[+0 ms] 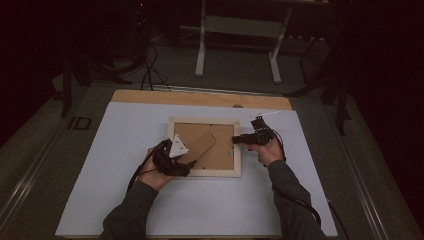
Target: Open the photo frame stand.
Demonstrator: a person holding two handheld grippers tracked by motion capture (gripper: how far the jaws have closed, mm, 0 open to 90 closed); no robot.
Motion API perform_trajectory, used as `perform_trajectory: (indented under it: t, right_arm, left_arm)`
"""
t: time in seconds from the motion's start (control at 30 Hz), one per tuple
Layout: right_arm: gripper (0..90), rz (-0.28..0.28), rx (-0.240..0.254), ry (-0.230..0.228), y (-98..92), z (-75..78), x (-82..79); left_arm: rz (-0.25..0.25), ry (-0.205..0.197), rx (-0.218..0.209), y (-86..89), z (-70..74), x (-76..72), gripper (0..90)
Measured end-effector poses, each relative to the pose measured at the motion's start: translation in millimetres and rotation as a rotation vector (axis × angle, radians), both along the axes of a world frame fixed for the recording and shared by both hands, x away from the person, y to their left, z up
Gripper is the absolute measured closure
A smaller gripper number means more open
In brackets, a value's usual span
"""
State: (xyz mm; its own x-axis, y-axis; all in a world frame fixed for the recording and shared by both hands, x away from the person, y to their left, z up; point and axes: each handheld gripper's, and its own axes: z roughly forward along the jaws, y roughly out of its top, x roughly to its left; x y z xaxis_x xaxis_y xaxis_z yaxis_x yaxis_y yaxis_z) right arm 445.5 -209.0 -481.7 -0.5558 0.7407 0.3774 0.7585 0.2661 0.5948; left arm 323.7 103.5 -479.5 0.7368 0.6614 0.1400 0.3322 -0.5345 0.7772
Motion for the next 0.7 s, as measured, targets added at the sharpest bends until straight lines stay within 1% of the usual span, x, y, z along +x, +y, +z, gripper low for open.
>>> perform_trajectory:
  t: [0.07, 0.1, 0.13, 0.17, 0.2, 0.23, 0.33, 0.43, 0.57, 0.67, 0.7]
  right_arm:
    - [55.8, -0.001, 0.000, -0.002, 0.1, 0.3, -0.4]
    - [55.8, -0.002, 0.000, -0.002, 0.1, 0.4, -0.6]
    - [55.9, -0.003, 0.001, -0.003, 0.1, 0.5, -0.8]
    - [55.9, -0.004, 0.002, -0.003, 0.2, 0.6, -0.9]
    - [55.9, -0.004, 0.002, -0.003, 0.2, 0.6, -0.9]
    - [55.9, -0.004, 0.003, -0.004, 0.1, 0.5, -1.0]
    - [56.1, -0.006, 0.005, -0.006, -0.1, 0.5, -1.6]
    - [56.1, -0.007, 0.008, -0.012, -0.2, 0.5, -2.4]
    - [56.1, -0.007, 0.007, -0.019, -0.2, 1.1, -3.4]
    - [56.1, -0.004, 0.011, -0.025, -0.2, 1.5, -4.2]
    - [56.2, -0.005, 0.011, -0.027, -0.2, 1.5, -4.4]
  left_arm:
    - [-0.011, 0.019, -0.033, 5.1, 2.5, 1.4, 29.5]
    - [-0.016, 0.029, -0.058, 8.8, 4.4, 1.8, 29.5]
    - [-0.020, 0.034, -0.070, 10.9, 5.8, 1.8, 29.5]
    - [-0.025, 0.040, -0.096, 14.0, 7.9, 1.5, 29.6]
    - [-0.025, 0.040, -0.096, 14.0, 7.9, 1.5, 29.6]
    - [-0.027, 0.040, -0.117, 18.7, 11.5, 1.3, 29.6]
    - [-0.008, 0.038, -0.126, 24.9, 16.0, 2.9, 30.5]
    - [0.018, 0.050, -0.145, 32.2, 17.9, 7.2, 32.1]
    - [0.056, 0.081, -0.182, 42.1, 17.4, 14.3, 33.7]
    - [0.086, 0.106, -0.198, 48.5, 16.5, 19.8, 34.8]
    - [0.097, 0.121, -0.200, 51.2, 15.5, 22.9, 35.1]
